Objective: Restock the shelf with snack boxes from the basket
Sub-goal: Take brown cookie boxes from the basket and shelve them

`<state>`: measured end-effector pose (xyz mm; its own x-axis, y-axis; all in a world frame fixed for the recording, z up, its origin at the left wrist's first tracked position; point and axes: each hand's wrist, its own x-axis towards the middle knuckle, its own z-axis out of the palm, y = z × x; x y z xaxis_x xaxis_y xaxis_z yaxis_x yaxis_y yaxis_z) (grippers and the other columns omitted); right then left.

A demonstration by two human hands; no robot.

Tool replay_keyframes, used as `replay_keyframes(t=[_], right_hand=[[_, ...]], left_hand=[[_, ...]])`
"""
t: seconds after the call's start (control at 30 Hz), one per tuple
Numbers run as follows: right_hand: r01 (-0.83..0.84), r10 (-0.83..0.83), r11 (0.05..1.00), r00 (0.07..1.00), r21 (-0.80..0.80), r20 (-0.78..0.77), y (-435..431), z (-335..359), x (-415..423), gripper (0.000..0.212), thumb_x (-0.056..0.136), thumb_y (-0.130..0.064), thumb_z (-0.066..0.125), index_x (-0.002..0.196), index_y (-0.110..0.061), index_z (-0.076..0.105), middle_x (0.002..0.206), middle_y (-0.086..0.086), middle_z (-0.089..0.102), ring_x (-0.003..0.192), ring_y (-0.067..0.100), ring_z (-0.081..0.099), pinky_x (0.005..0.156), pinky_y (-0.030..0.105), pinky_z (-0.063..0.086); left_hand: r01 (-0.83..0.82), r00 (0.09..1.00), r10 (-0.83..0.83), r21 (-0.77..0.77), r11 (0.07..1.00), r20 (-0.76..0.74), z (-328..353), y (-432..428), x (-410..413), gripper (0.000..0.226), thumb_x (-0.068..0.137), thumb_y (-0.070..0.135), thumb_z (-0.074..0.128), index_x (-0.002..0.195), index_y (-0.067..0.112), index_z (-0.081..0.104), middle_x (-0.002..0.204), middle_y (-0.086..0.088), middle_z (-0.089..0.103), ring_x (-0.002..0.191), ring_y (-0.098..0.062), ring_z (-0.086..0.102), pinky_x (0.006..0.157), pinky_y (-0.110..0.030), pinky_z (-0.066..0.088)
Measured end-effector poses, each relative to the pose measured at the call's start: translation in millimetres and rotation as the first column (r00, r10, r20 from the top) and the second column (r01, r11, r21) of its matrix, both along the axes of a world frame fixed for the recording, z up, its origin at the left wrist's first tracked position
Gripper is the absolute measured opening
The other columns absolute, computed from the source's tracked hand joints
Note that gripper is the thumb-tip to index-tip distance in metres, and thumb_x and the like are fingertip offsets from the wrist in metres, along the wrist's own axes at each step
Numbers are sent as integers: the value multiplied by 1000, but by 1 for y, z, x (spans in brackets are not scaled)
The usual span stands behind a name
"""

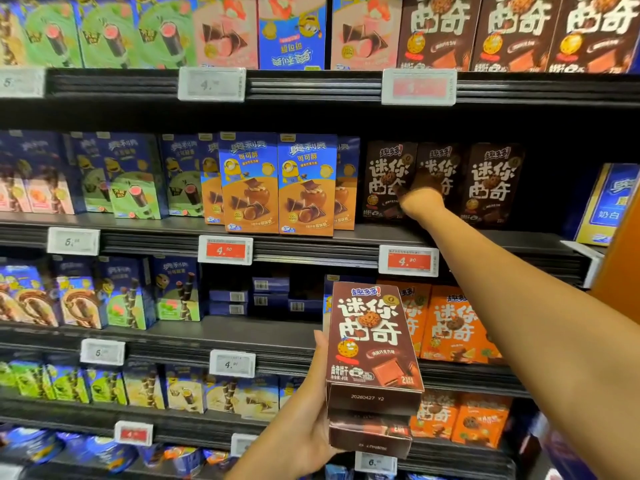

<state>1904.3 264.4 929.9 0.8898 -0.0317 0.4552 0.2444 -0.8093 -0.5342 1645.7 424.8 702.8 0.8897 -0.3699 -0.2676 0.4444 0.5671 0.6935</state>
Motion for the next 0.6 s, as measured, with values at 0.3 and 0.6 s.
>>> replay_keyframes(t=[0.3, 0.6], right_hand=[[34, -34, 999, 999, -19, 23, 0, 1, 4, 43, 100, -13, 60, 139, 2, 48, 139, 24, 53, 127, 40, 53, 98, 36, 46], [58, -58, 997, 998, 42, -9, 2, -2, 2, 44, 101, -14, 57, 140, 1, 45, 139, 23, 53, 125, 39, 54, 95, 37, 46]], left_hand=[[-64, 997, 64, -17, 998, -39, -6, 5, 3, 81, 86, 83, 56, 120, 15, 82, 133, -19, 73, 121, -41, 72, 88, -51, 64], [-116, 992, 116, -9, 993, -47, -8, 18, 4, 82, 92, 84, 49, 120, 14, 82, 133, -18, 74, 121, -39, 73, 88, -49, 64]])
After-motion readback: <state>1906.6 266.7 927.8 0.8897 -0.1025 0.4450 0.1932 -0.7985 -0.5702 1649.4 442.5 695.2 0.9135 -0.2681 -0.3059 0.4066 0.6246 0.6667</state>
